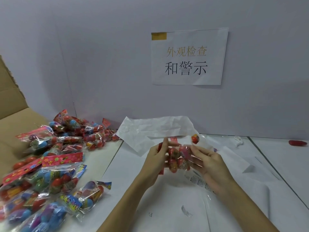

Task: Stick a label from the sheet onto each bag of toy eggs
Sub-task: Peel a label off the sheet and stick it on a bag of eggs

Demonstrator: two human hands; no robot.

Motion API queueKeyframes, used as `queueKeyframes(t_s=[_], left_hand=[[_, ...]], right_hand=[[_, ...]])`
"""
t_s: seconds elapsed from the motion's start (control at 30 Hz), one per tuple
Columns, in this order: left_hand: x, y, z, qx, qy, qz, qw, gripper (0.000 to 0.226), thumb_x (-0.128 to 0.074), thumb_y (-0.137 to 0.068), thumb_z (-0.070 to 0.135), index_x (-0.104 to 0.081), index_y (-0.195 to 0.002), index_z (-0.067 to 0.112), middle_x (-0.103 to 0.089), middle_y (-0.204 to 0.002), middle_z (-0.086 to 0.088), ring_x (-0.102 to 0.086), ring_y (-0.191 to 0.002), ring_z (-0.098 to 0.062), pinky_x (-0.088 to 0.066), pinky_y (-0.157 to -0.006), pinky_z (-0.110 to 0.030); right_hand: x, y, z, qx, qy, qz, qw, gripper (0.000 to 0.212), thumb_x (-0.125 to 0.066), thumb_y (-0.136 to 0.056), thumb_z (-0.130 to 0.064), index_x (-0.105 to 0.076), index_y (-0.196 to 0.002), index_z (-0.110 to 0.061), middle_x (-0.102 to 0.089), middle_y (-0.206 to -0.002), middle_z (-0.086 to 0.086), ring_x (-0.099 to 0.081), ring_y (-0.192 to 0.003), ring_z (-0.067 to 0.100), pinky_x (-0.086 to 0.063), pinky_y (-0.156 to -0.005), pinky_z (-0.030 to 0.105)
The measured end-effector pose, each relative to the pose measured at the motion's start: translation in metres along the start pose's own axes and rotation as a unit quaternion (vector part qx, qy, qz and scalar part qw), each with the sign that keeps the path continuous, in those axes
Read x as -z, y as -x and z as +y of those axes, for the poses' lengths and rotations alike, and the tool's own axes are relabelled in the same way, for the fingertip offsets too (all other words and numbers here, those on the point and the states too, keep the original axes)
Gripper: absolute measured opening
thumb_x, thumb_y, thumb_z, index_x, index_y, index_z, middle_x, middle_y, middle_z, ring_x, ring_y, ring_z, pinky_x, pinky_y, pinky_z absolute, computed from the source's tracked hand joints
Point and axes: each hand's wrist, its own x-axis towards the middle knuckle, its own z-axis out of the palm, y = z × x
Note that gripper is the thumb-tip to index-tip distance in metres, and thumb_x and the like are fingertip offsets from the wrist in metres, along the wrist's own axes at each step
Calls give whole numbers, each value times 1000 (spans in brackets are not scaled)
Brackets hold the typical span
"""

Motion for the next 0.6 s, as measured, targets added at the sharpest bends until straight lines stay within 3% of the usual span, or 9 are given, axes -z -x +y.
queueKeyframes(t_s=[0.1,0.17,0.3,0.37,0.43,0.5,0.6], left_hand=[[-3,-1,1,15,38,-17,999,49,-39,-107,55,-83,-96,36,-81,-103,-3,-79,-96,-22,-63,-73,-29],[-6,-2,-3,20,44,-10,999,50,-39,-107,56,-82,-100,30,-81,-103,-5,-79,-96,-24,-64,-73,-30],[-2,-5,-10,-19,22,16,999,51,-40,-105,60,-76,-113,24,-81,-101,-1,-79,-93,-21,-64,-72,-33],[0,-6,-11,-60,8,32,998,50,-40,-104,61,-77,-110,28,-81,-97,0,-79,-89,-18,-63,-68,-30],[0,-6,-8,-93,-14,64,994,50,-41,-99,68,-77,-103,34,-80,-91,-1,-78,-85,-16,-59,-65,-23],[1,-8,-7,-76,-12,87,993,62,-37,-88,83,-73,-105,35,-79,-96,2,-75,-97,-19,-61,-75,-27],[11,-8,1,56,126,50,989,93,-38,-76,97,-74,-117,22,-78,-110,-9,-75,-105,-32,-64,-82,-45]], right_hand=[[1,-3,1,-39,-77,10,996,24,-71,-93,-23,-82,-106,-8,-78,-110,15,-77,-93,21,-59,-92,40],[-2,-3,2,-45,-87,16,995,23,-69,-97,-22,-82,-107,-6,-78,-109,15,-76,-90,20,-57,-90,41],[-5,5,-2,49,96,6,994,20,-68,-100,-27,-79,-115,-22,-81,-106,3,-77,-99,15,-60,-84,26],[-6,8,-3,98,187,-29,977,21,-73,-97,-22,-76,-116,-30,-81,-103,-6,-77,-97,9,-58,-77,16],[-7,9,-3,128,204,-35,970,26,-77,-93,-15,-76,-112,-33,-80,-101,-11,-75,-97,5,-55,-71,11],[-9,9,-4,161,178,-42,970,28,-80,-91,-13,-75,-113,-29,-79,-109,-9,-73,-106,5,-56,-81,14],[-6,8,-4,219,190,-56,956,31,-77,-92,-10,-74,-115,-31,-71,-129,-11,-61,-129,7,-46,-112,27]])
